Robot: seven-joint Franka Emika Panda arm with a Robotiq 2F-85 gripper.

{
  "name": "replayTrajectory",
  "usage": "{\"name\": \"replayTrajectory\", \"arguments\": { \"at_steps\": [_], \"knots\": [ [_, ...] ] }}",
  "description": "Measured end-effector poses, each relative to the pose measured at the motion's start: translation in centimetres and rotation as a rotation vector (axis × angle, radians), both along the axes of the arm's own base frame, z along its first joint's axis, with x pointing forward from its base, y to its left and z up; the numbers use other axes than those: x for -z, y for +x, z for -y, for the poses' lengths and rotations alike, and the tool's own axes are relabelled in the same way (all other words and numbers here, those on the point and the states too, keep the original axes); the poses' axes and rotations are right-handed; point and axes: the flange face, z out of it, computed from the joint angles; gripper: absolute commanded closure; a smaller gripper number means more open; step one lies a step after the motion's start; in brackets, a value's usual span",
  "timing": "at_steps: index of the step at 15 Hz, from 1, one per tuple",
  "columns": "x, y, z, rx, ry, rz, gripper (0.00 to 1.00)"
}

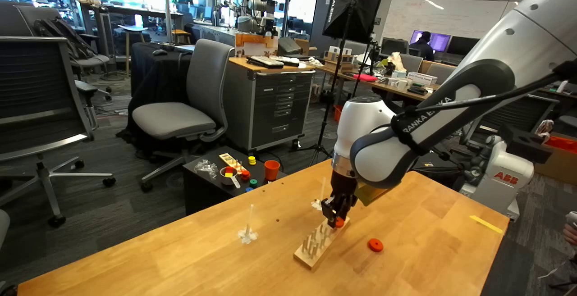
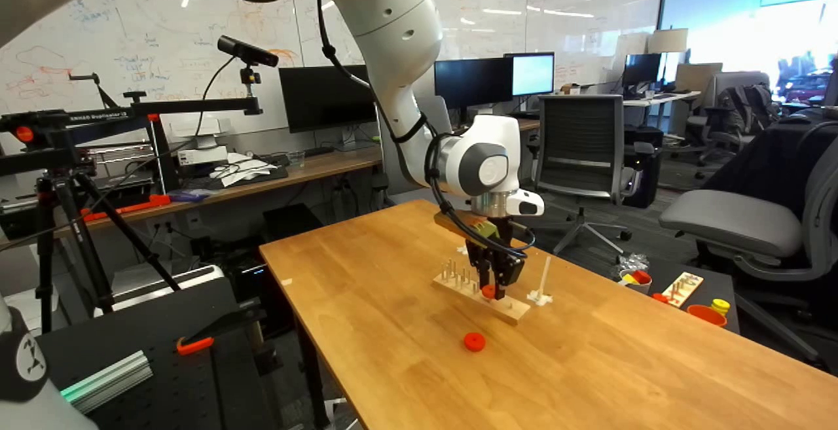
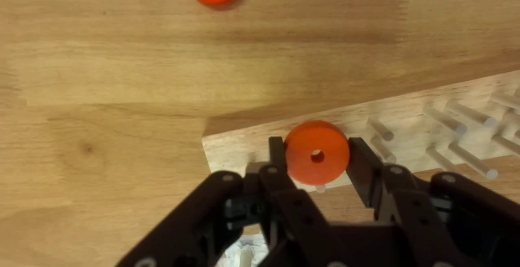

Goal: Place an orange disk on the wooden base

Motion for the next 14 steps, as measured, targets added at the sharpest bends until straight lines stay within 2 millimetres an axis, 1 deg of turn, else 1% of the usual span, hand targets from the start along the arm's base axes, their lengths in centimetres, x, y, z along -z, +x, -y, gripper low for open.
{"name": "replayTrajectory", "arguments": {
  "at_steps": [9,14],
  "knots": [
    [0.02,0.01,0.1,0.006,0.009,-0.003,0.82],
    [0.0,-0.05,-0.39,0.001,0.016,-0.004,0.82]
  ]
}}
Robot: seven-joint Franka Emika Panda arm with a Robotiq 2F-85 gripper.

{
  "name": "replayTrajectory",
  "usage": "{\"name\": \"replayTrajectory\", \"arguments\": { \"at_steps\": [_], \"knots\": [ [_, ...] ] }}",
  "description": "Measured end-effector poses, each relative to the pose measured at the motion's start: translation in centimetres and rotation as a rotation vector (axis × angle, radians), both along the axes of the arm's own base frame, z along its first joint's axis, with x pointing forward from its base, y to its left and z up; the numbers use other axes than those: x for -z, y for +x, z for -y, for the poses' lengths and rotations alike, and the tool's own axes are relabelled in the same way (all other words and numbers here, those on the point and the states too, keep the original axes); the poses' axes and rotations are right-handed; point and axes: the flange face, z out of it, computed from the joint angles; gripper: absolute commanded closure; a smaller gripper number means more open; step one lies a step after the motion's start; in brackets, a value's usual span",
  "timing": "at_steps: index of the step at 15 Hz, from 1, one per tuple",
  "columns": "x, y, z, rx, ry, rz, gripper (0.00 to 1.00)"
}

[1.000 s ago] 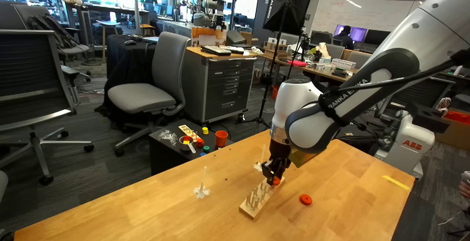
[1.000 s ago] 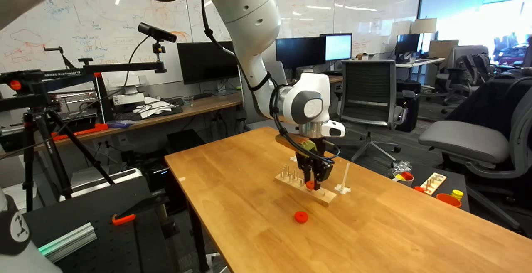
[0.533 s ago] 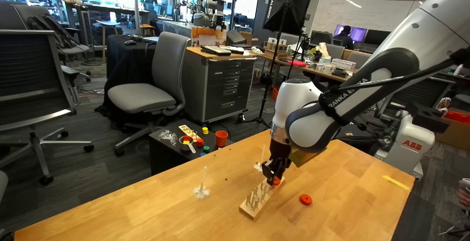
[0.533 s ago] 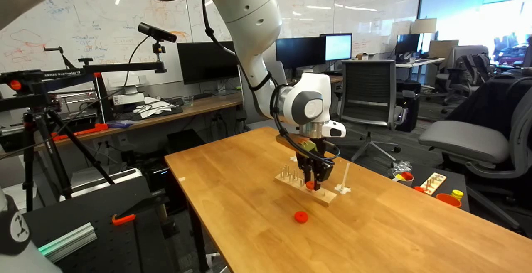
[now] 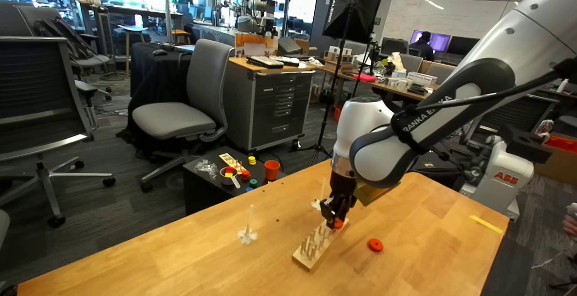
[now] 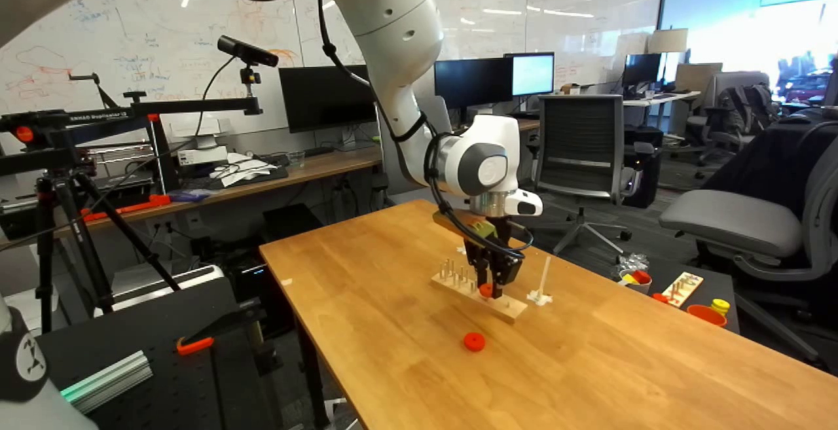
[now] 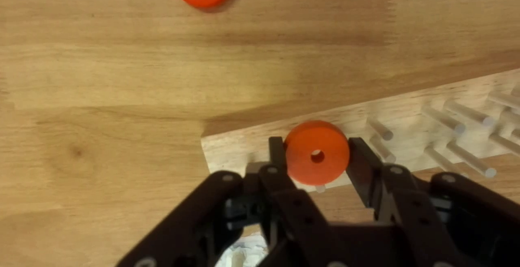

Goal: Place an orange disk on the wooden base

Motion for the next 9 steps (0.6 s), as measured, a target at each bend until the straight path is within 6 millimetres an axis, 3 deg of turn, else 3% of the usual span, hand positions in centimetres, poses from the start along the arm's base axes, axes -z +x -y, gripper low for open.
{"name": "replayTrajectory", "arguments": {
  "at_steps": [9],
  "knots": [
    [-0.01,-0.18,-1.12,-0.011,0.014,-0.002,0.82]
  ]
}}
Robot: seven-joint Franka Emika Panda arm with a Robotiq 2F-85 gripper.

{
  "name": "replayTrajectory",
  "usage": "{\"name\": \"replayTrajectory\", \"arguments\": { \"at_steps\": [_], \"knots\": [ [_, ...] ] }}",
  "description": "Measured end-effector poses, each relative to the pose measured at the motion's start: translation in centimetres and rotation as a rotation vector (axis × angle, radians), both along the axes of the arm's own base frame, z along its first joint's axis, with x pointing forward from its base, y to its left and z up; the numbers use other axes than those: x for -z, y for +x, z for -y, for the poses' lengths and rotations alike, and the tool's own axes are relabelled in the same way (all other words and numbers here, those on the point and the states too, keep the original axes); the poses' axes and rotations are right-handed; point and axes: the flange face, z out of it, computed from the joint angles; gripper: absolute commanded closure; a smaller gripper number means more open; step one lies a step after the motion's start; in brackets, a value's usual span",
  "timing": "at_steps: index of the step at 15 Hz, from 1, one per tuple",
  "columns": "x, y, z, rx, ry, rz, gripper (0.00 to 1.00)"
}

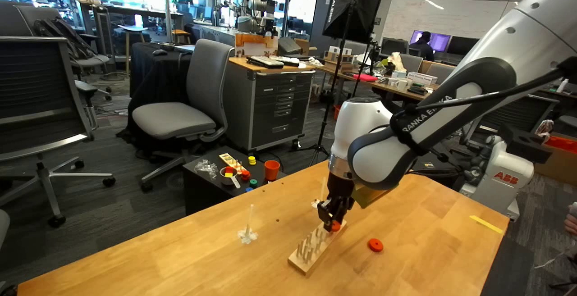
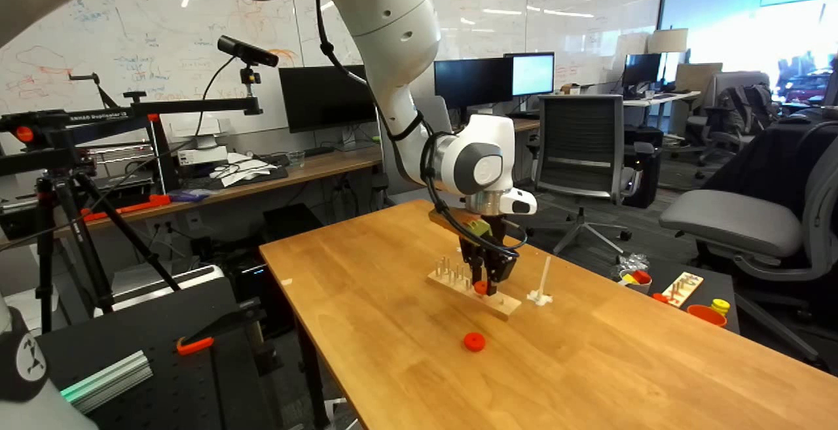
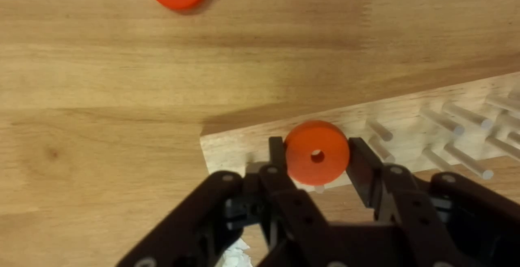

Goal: Place an orange disk on the wooden base

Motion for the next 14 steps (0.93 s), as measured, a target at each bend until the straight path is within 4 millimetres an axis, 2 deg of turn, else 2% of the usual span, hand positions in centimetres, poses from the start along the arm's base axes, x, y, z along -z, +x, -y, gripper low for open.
{"name": "replayTrajectory", "arguments": {
  "at_steps": [8,14],
  "knots": [
    [-0.1,0.0,-0.3,-0.003,0.004,0.002,0.82],
    [-1.4,0.4,-1.2,-0.013,0.014,0.019,0.82]
  ]
}}
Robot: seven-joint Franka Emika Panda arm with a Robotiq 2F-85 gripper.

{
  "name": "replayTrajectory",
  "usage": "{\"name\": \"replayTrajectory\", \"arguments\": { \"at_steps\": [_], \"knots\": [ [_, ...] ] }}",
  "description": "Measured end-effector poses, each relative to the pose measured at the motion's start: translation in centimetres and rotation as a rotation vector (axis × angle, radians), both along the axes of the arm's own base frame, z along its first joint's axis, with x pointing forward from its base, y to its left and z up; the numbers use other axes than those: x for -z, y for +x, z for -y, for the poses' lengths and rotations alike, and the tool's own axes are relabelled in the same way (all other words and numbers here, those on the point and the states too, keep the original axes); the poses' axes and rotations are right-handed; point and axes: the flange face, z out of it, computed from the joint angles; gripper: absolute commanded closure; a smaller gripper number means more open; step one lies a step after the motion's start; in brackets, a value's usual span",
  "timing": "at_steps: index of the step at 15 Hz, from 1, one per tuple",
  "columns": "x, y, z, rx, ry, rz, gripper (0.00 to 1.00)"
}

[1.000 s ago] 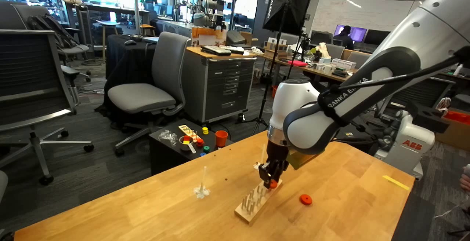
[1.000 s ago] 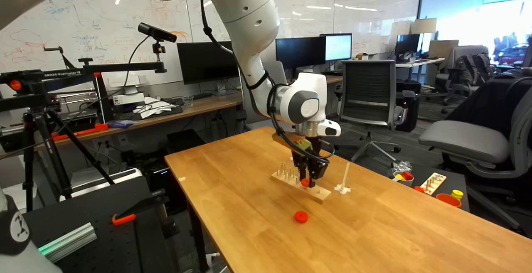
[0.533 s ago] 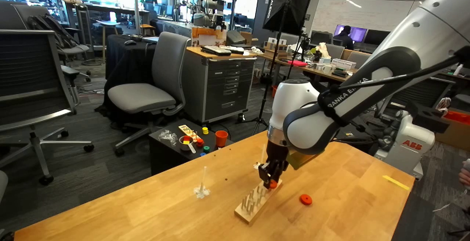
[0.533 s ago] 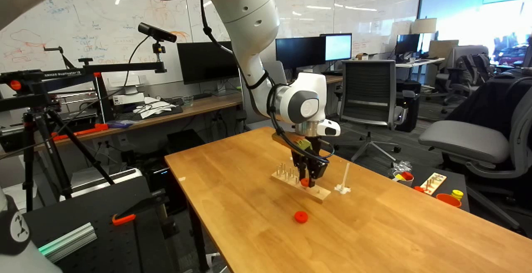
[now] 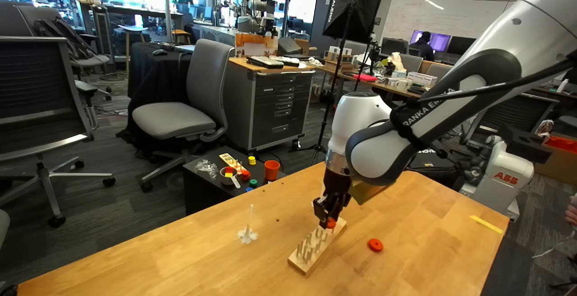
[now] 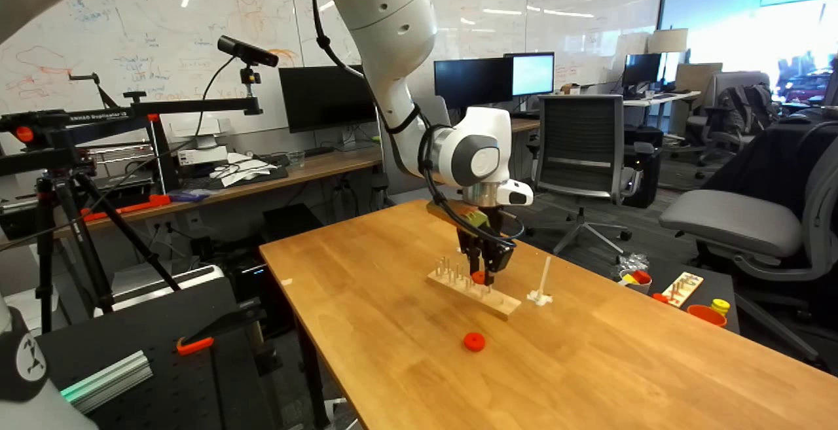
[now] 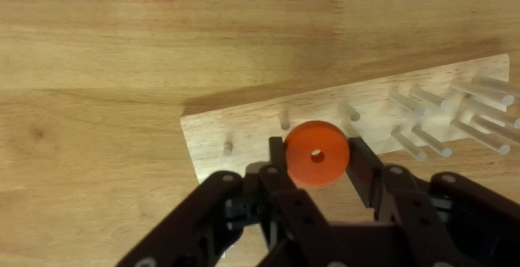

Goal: Place an orange disk on the wooden base

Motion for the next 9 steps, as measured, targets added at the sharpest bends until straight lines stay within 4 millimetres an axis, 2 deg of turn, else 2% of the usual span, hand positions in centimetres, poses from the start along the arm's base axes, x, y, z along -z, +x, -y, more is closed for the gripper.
{"name": "replayTrajectory", "arguments": {
  "at_steps": [9],
  "knots": [
    [0.3,-0.31,0.68,0.009,-0.002,-0.01,0.82]
  ]
}}
